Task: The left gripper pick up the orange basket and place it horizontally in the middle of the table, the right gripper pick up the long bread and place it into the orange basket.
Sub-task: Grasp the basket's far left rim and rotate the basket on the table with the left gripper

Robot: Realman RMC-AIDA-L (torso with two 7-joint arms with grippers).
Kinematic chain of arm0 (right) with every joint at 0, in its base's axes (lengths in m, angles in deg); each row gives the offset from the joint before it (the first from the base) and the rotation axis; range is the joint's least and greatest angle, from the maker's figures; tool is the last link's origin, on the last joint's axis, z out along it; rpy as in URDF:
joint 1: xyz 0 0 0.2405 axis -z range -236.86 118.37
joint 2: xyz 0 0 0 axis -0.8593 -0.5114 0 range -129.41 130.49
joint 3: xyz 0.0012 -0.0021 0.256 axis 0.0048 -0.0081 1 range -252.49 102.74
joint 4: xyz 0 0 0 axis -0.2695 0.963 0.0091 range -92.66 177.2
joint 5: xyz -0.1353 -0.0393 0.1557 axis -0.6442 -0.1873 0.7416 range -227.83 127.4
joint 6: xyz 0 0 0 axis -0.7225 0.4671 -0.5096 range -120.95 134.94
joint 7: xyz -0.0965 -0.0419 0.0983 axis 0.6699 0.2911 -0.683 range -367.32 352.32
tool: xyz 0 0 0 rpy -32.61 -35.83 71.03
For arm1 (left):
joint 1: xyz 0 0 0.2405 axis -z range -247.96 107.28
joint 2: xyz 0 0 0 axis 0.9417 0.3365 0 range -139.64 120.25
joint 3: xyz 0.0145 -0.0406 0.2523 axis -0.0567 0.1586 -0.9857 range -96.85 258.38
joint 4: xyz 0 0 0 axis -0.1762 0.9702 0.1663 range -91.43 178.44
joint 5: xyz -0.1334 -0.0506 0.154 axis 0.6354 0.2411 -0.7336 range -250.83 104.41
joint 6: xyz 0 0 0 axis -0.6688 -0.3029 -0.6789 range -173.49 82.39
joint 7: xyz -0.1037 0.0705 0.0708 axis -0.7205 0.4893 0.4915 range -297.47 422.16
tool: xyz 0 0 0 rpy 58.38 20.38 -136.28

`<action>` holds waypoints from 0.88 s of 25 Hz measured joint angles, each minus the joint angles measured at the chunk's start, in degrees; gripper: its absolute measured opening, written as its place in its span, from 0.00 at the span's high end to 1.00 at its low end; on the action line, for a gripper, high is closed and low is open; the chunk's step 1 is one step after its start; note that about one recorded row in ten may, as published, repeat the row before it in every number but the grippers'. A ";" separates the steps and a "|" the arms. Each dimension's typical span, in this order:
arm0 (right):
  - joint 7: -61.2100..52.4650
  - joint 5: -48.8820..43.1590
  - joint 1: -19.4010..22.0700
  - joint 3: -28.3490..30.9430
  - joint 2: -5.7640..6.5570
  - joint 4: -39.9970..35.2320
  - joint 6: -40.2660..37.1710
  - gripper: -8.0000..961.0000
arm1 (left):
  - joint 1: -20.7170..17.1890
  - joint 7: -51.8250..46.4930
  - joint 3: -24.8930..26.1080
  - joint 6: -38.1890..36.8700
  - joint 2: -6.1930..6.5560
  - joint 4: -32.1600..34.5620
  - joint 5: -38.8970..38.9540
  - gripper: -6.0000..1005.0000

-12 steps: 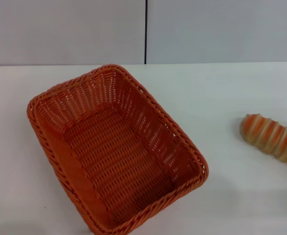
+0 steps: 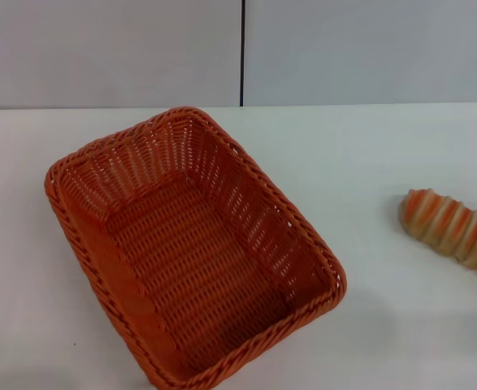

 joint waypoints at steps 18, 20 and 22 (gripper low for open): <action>-0.03 0.08 -0.02 0.71 -0.15 0.43 -3.04 0.48 | 5.96 -19.21 -4.96 -6.25 0.43 20.64 -0.48 0.19; -0.03 0.08 0.07 0.72 -0.15 0.46 -3.18 0.48 | 8.05 -31.81 -12.35 -0.44 0.44 32.71 -0.49 0.19; -0.03 0.08 0.10 0.73 -0.14 0.48 -3.22 0.47 | 8.60 -38.22 -16.88 2.77 0.39 39.07 -0.59 0.19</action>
